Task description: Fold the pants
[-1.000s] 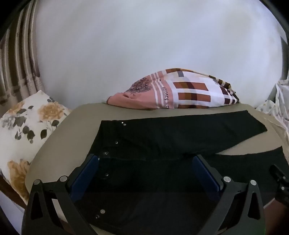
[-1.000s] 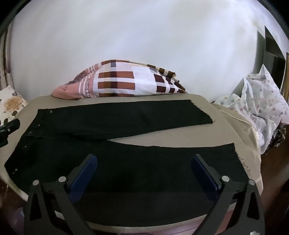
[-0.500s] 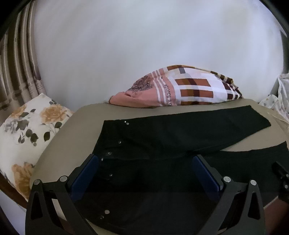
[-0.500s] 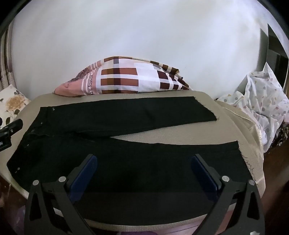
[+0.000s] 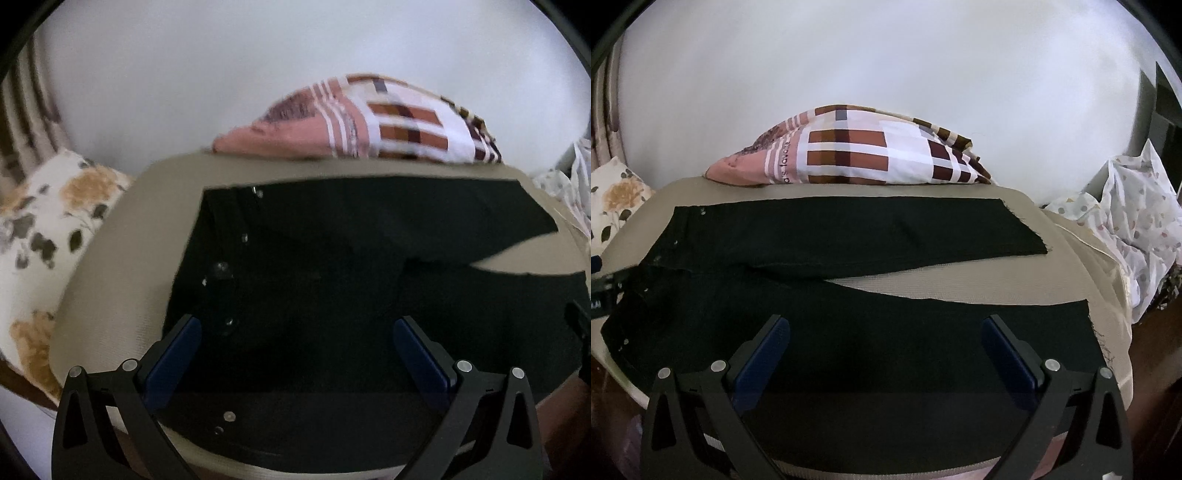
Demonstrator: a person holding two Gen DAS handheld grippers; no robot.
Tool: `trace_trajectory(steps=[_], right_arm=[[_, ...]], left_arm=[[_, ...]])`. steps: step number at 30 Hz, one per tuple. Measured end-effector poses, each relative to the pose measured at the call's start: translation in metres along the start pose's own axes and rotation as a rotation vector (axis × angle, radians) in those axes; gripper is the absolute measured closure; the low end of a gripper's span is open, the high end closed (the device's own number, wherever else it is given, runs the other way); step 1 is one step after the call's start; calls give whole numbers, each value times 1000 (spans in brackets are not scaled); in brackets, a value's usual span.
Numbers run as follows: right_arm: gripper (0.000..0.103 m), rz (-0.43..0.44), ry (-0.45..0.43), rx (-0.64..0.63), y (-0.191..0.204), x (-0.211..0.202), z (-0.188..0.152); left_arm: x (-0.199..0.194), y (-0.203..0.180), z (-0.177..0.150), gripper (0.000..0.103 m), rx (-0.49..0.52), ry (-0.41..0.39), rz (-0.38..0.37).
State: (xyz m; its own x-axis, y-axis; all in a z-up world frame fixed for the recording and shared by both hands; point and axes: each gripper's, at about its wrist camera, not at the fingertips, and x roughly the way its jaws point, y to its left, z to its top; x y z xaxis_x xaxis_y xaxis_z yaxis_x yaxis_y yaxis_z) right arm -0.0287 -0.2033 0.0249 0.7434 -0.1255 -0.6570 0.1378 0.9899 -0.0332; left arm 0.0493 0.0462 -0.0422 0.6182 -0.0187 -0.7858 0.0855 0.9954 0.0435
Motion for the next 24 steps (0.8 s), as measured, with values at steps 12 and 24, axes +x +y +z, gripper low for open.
trace_trajectory(steps=[12,24], right_arm=[[0,3,86,-29,12,34,12],[0,-15,155,-87,29,65,19]], left_arm=[[95,136,88,2,-64,27,-184],[213,183,152,38,67,143,-268]])
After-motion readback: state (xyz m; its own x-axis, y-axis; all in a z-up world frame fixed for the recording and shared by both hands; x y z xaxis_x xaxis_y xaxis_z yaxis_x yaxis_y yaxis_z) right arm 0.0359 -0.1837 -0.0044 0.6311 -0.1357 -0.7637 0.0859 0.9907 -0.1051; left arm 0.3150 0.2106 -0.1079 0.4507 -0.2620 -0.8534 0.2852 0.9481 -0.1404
